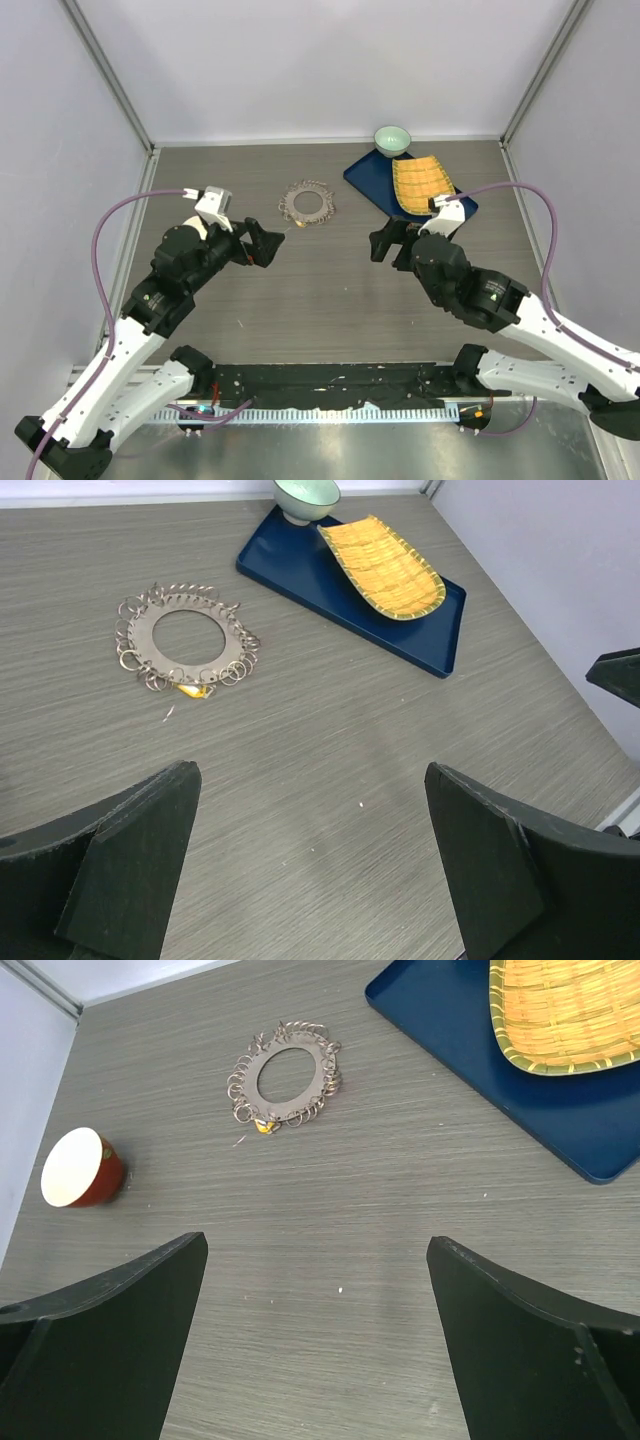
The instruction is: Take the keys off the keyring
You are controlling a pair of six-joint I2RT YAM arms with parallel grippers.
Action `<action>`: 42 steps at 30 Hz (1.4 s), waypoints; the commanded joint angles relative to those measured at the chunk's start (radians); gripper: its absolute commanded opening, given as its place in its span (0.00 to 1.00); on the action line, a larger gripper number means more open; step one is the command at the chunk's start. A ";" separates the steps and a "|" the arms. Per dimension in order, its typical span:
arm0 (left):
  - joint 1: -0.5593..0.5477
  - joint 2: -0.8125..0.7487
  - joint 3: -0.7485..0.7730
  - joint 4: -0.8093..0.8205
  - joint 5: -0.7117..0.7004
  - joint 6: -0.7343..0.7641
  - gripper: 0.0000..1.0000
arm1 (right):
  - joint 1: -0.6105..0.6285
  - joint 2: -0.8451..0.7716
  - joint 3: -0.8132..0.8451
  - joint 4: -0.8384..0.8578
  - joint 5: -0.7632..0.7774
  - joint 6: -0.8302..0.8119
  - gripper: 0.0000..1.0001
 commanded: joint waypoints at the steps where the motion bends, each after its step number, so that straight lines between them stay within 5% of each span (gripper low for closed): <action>1: 0.002 -0.022 0.000 0.040 -0.021 0.008 1.00 | 0.002 0.016 0.013 0.050 0.044 0.016 1.00; 8: 0.002 -0.031 0.011 0.009 -0.107 0.020 1.00 | 0.001 0.098 -0.067 0.110 0.232 0.016 1.00; 12: 0.002 -0.051 0.009 0.004 -0.164 0.006 1.00 | 0.002 0.337 -0.009 0.162 0.311 -0.106 0.97; 16: 0.002 -0.094 -0.015 0.030 -0.210 0.005 1.00 | -0.022 0.561 0.084 0.332 0.143 -0.286 0.89; 22: 0.002 -0.137 -0.028 0.029 -0.291 0.003 1.00 | -0.151 0.813 0.221 0.456 -0.242 -0.343 0.74; 28: 0.002 -0.146 -0.026 0.024 -0.298 -0.003 1.00 | -0.255 0.994 0.298 0.513 -0.384 -0.361 0.53; 42: 0.002 -0.120 -0.025 0.031 -0.238 -0.021 1.00 | -0.387 1.246 0.471 0.578 -0.631 -0.361 0.51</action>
